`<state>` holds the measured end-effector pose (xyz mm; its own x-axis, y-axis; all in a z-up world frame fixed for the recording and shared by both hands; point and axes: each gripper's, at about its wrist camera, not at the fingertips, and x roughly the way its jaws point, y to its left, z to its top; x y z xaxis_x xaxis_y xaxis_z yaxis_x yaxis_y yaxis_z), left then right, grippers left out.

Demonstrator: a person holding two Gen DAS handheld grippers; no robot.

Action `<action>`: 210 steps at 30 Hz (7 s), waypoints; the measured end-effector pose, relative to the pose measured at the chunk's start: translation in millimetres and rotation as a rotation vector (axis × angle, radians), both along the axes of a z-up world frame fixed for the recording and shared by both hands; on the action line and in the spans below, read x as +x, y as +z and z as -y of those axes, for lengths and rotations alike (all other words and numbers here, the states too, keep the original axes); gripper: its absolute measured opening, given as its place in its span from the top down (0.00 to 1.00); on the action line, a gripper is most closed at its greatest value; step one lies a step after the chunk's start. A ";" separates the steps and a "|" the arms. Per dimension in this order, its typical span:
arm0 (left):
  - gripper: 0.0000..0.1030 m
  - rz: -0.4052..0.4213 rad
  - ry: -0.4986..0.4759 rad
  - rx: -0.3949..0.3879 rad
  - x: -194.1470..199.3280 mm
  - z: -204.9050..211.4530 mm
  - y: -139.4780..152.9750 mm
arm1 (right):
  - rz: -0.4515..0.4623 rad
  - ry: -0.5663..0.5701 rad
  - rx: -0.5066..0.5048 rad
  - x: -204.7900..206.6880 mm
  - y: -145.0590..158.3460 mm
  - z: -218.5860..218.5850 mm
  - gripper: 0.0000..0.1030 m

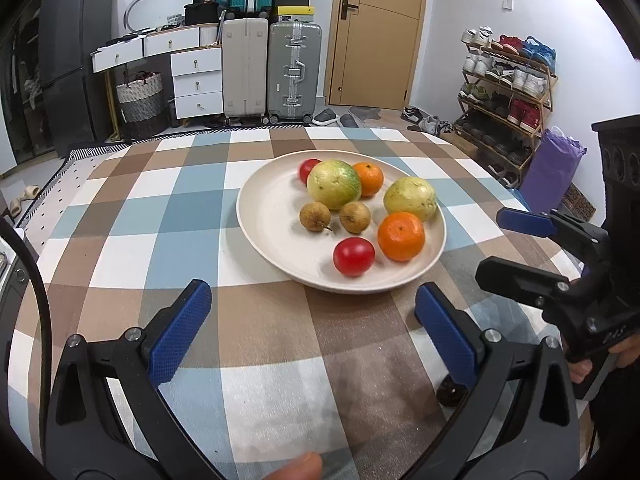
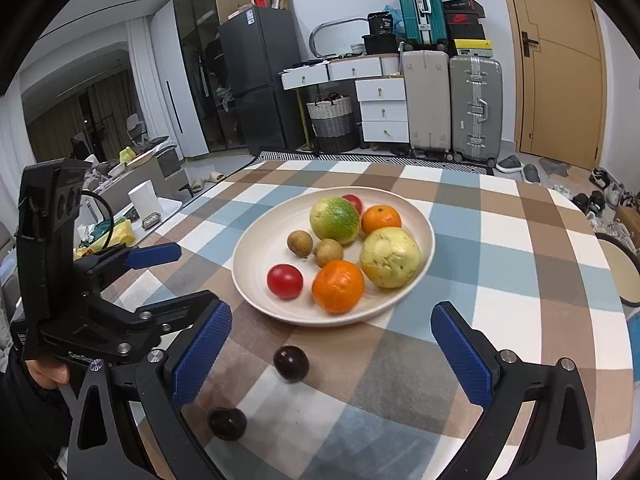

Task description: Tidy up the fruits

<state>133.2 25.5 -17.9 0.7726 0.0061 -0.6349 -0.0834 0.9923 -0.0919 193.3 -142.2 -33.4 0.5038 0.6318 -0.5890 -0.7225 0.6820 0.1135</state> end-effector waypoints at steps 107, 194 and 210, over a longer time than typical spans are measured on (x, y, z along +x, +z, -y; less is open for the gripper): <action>0.78 -0.178 -0.546 0.036 -24.5 81.9 -29.6 | -0.119 0.108 -0.135 -7.4 -25.3 -15.3 0.76; 0.59 0.058 0.036 -0.010 25.5 -12.5 0.7 | 0.029 0.024 0.007 -6.1 -7.1 -39.5 0.49; 0.01 0.111 0.068 -0.006 2.7 -14.1 6.1 | 0.089 -0.041 0.069 -5.6 3.2 -9.5 0.01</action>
